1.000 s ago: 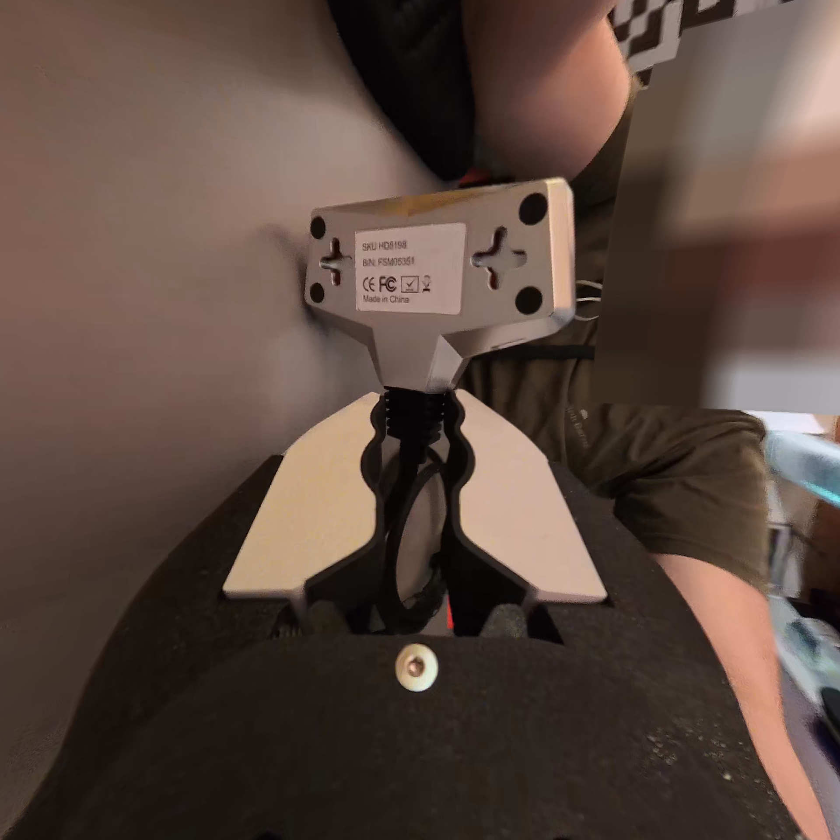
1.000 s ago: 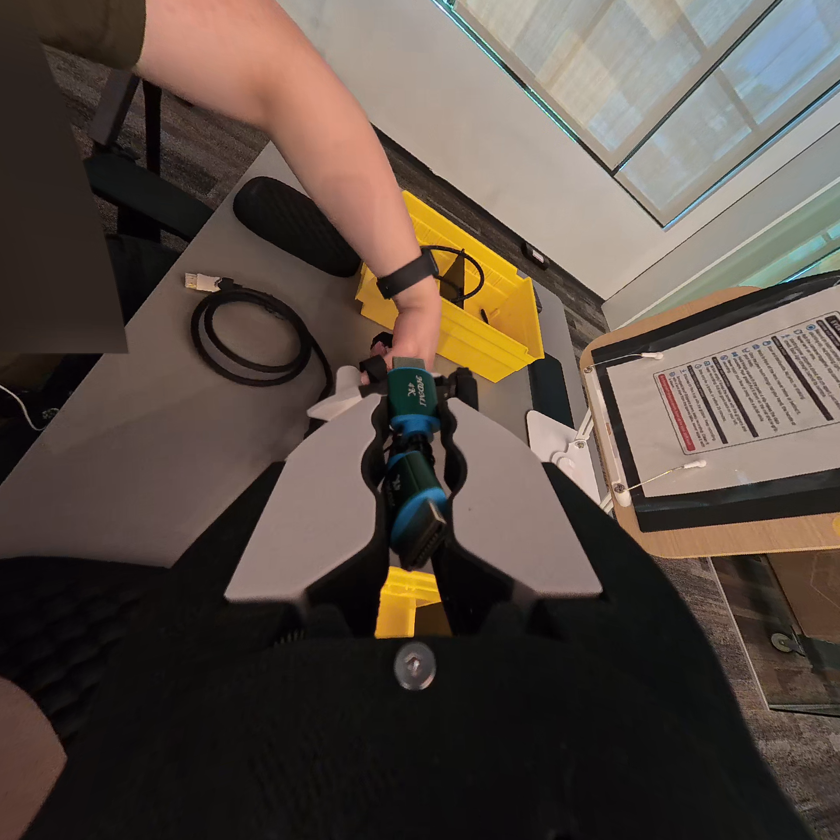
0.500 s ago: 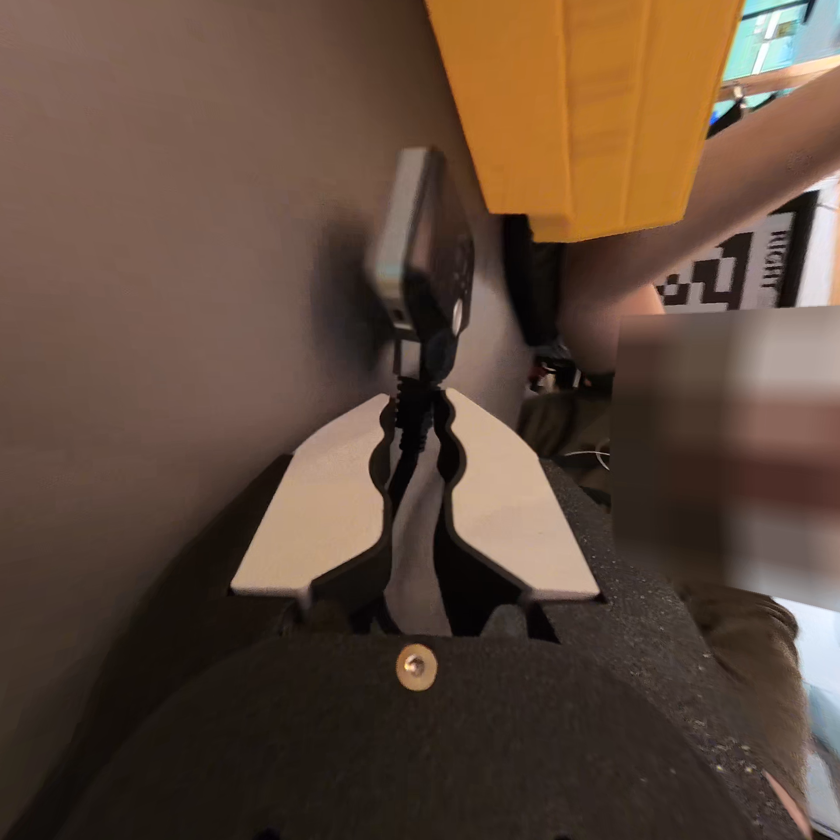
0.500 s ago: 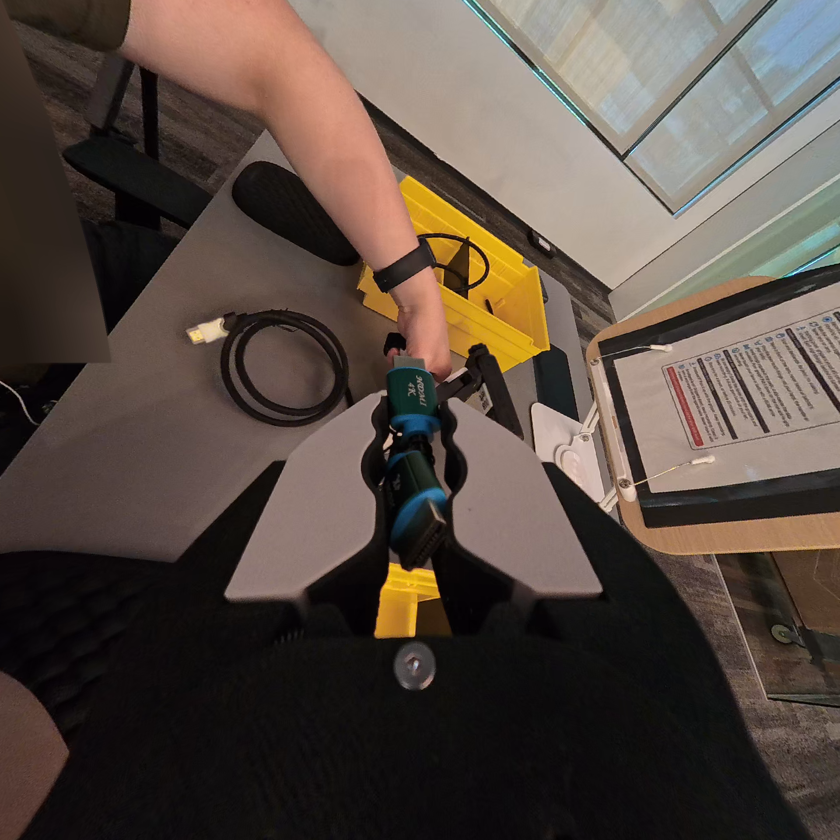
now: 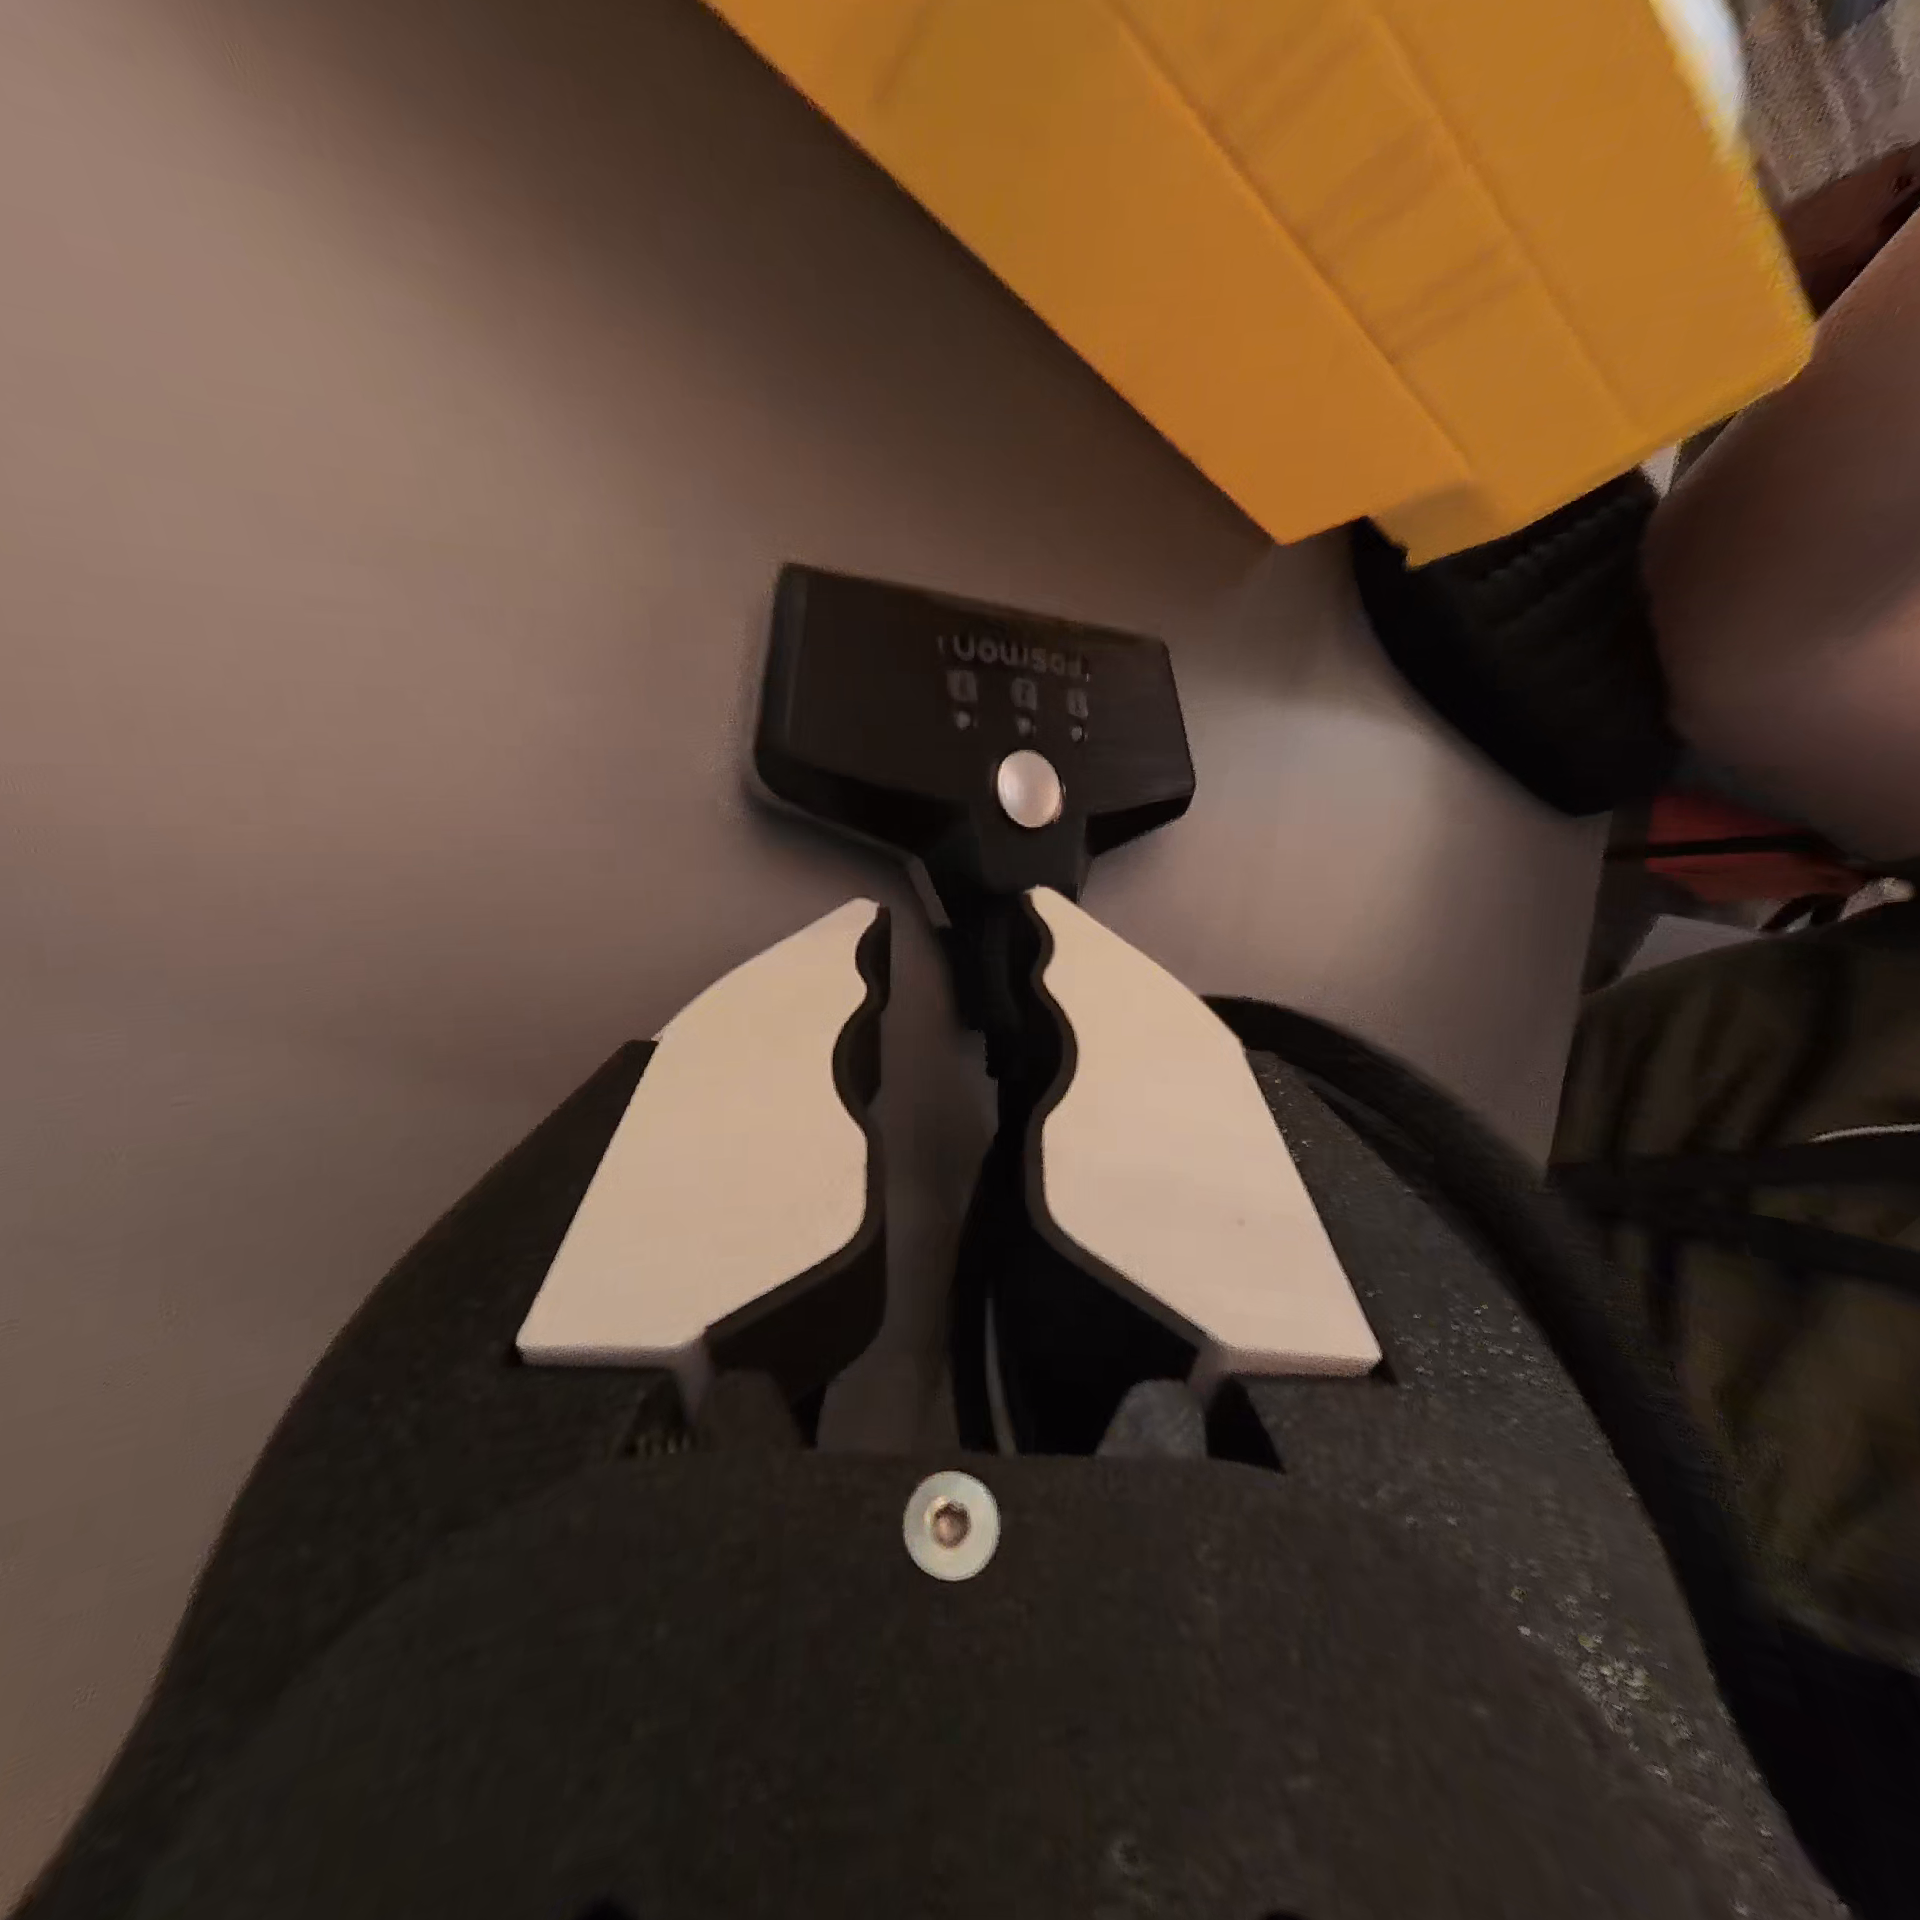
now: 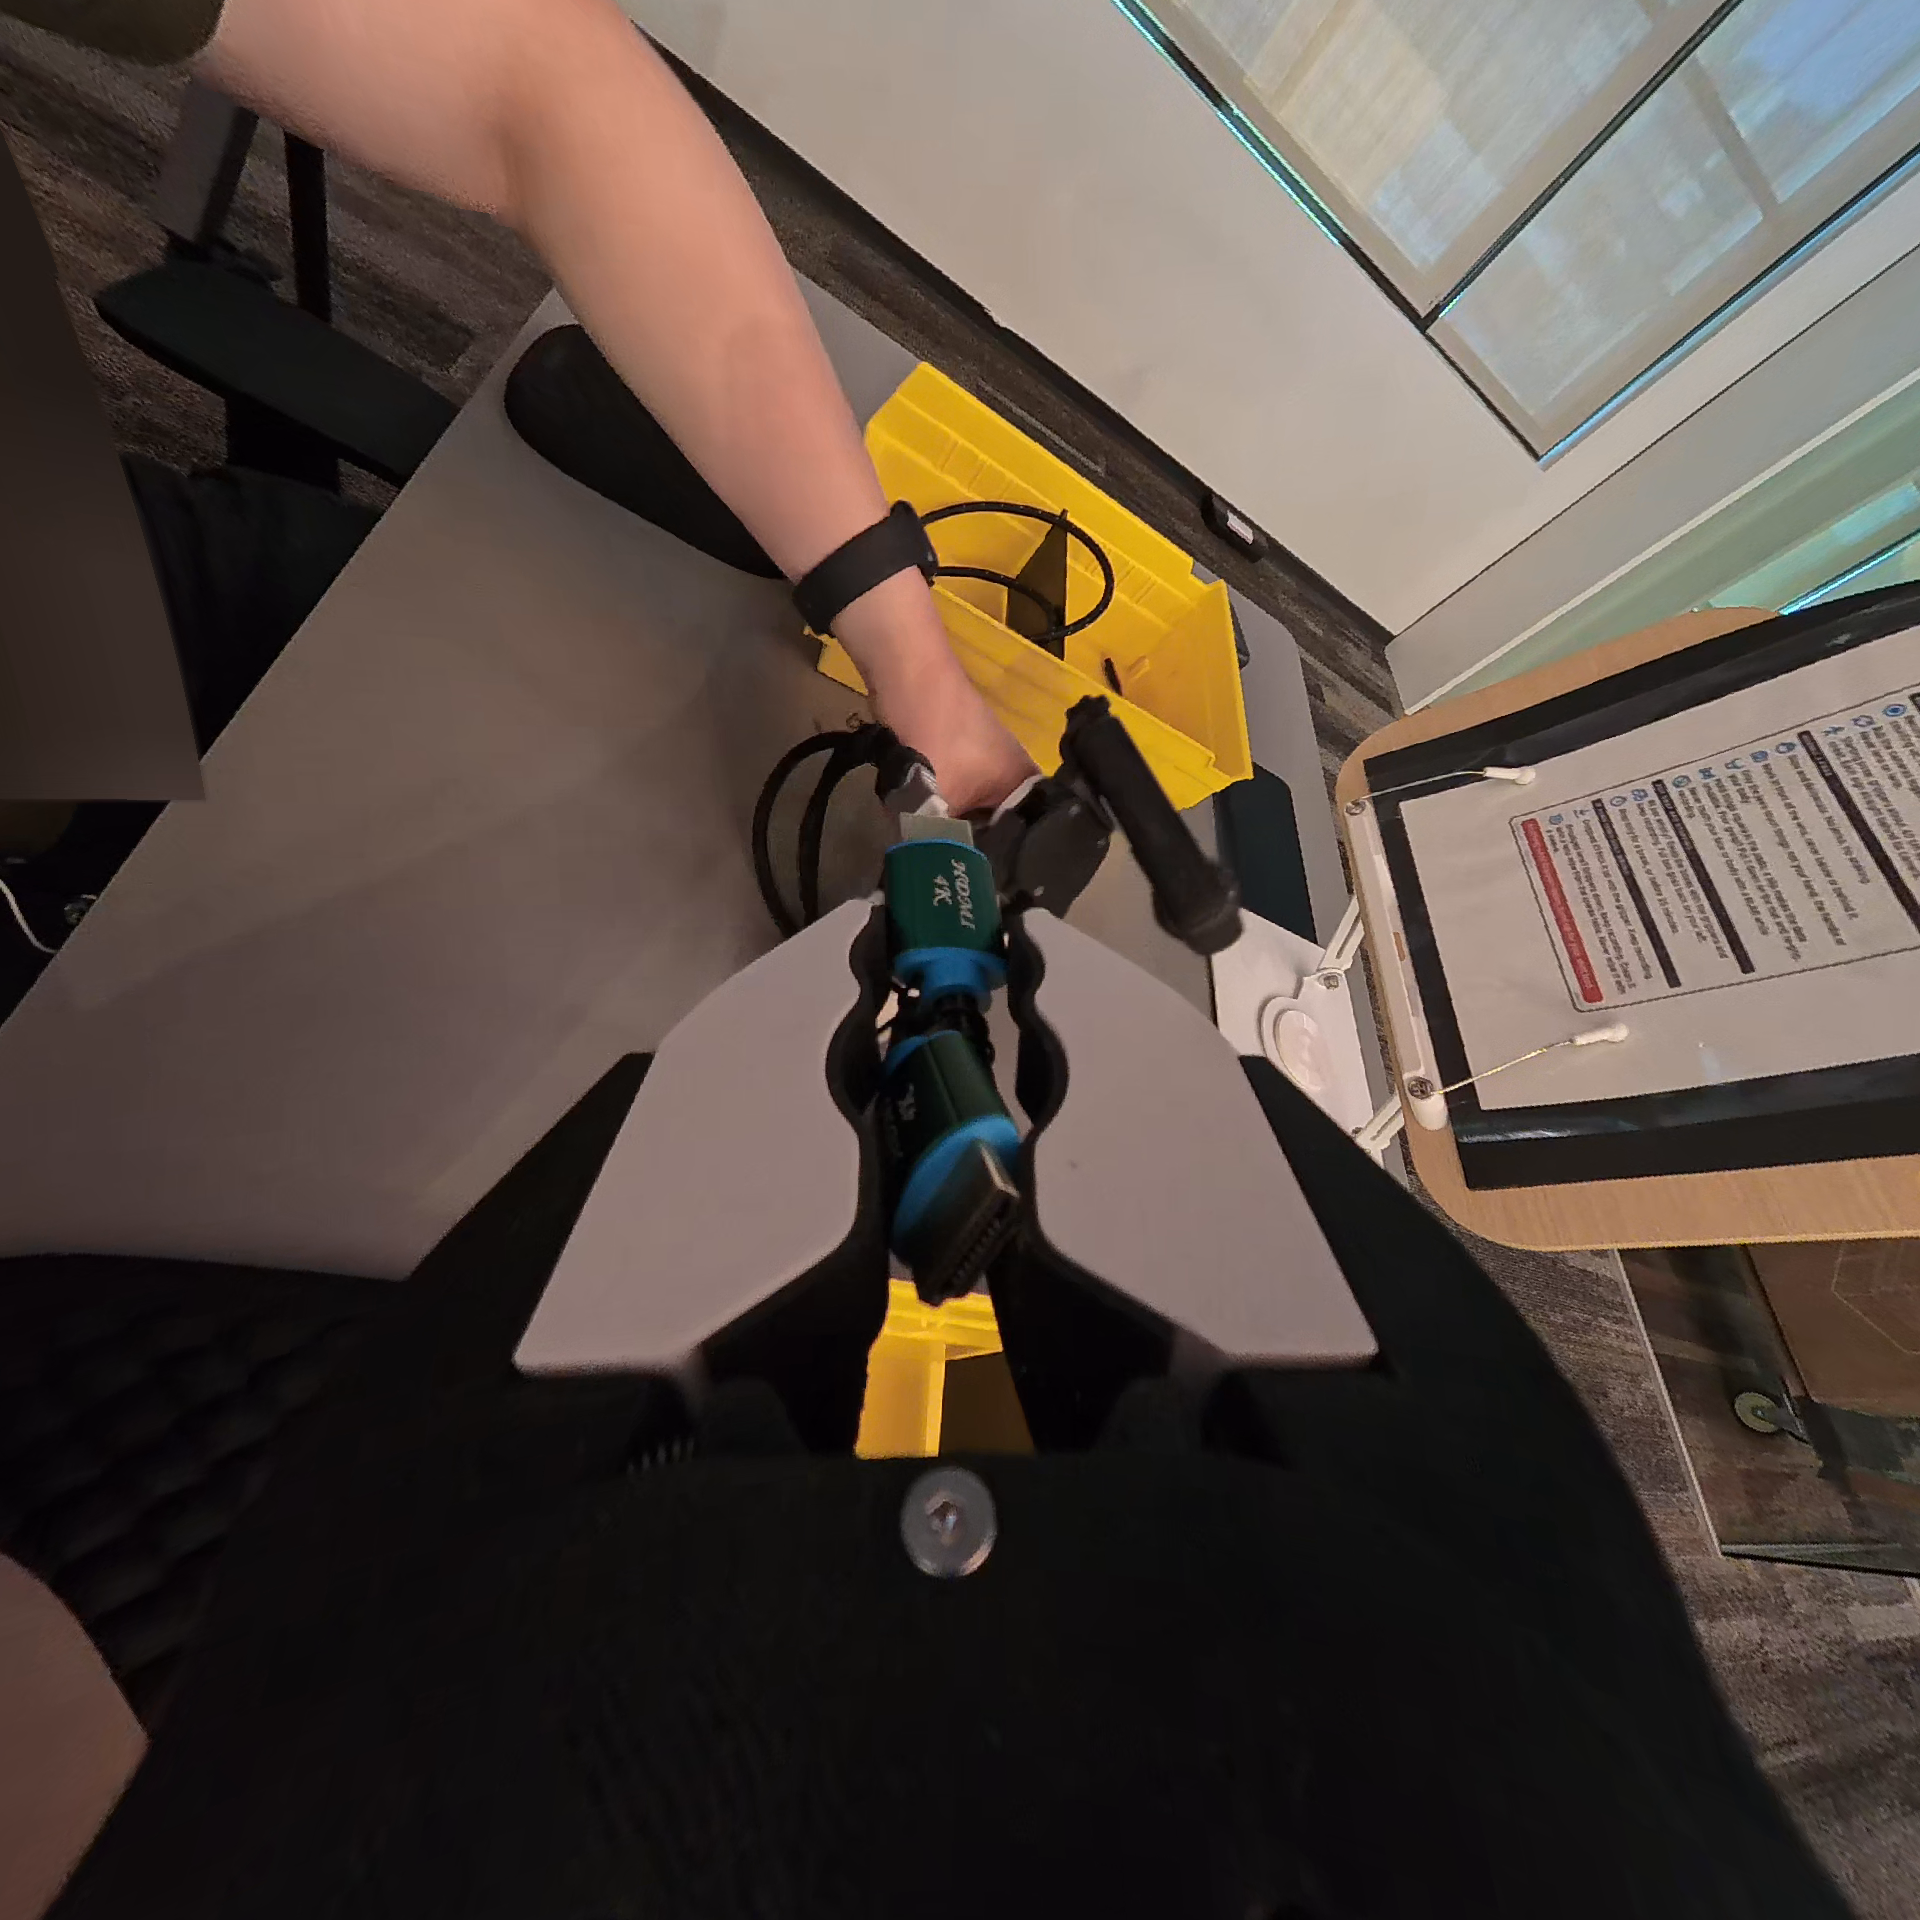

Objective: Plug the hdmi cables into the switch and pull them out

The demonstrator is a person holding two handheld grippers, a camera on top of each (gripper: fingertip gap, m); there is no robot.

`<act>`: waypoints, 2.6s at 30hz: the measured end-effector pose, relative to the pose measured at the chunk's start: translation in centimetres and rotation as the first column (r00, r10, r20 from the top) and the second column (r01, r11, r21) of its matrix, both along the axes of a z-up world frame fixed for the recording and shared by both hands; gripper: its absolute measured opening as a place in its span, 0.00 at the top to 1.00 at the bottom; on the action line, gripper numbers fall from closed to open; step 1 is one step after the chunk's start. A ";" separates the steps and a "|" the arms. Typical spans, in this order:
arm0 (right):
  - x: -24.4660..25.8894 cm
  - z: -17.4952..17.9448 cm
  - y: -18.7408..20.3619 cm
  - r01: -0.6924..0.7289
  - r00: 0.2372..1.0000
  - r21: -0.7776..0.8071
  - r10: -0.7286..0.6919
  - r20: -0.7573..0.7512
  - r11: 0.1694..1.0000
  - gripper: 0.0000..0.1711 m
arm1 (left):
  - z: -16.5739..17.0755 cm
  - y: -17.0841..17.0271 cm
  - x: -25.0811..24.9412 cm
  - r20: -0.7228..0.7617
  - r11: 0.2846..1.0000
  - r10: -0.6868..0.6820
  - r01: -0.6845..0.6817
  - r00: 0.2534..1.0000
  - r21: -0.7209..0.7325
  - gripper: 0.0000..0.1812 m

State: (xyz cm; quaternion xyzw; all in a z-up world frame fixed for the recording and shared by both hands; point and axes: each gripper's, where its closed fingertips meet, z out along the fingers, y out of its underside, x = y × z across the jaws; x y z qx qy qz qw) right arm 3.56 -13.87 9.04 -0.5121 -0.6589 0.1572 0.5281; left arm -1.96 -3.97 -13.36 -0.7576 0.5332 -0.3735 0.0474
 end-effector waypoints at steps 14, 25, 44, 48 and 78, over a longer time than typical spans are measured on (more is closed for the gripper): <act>0.5 0.4 0.4 0.023 1.000 0.024 -0.023 -0.016 0.999 0.87 | 16.3 8.4 -1.4 0.406 0.799 0.206 -0.393 0.890 0.456 0.85; 0.9 1.3 -0.3 0.014 0.999 0.052 -0.012 -0.051 0.999 0.87 | 7.3 -1.3 -0.5 0.130 0.847 0.086 -0.141 0.988 0.513 0.81; 1.3 0.9 0.0 0.018 0.999 0.030 -0.017 -0.049 0.999 0.87 | -1.2 -1.8 0.7 0.007 0.980 0.045 -0.045 0.999 0.193 0.73; 1.4 0.8 0.1 0.022 0.999 0.025 -0.020 -0.047 0.999 0.87 | -1.4 -1.3 0.6 0.061 0.947 0.060 -0.076 0.996 0.312 0.77; -7.0 -4.6 0.7 0.059 0.966 -0.076 -0.038 0.257 0.995 0.88 | 12.1 -7.2 -6.6 0.518 0.718 -0.246 -0.205 0.819 0.665 0.80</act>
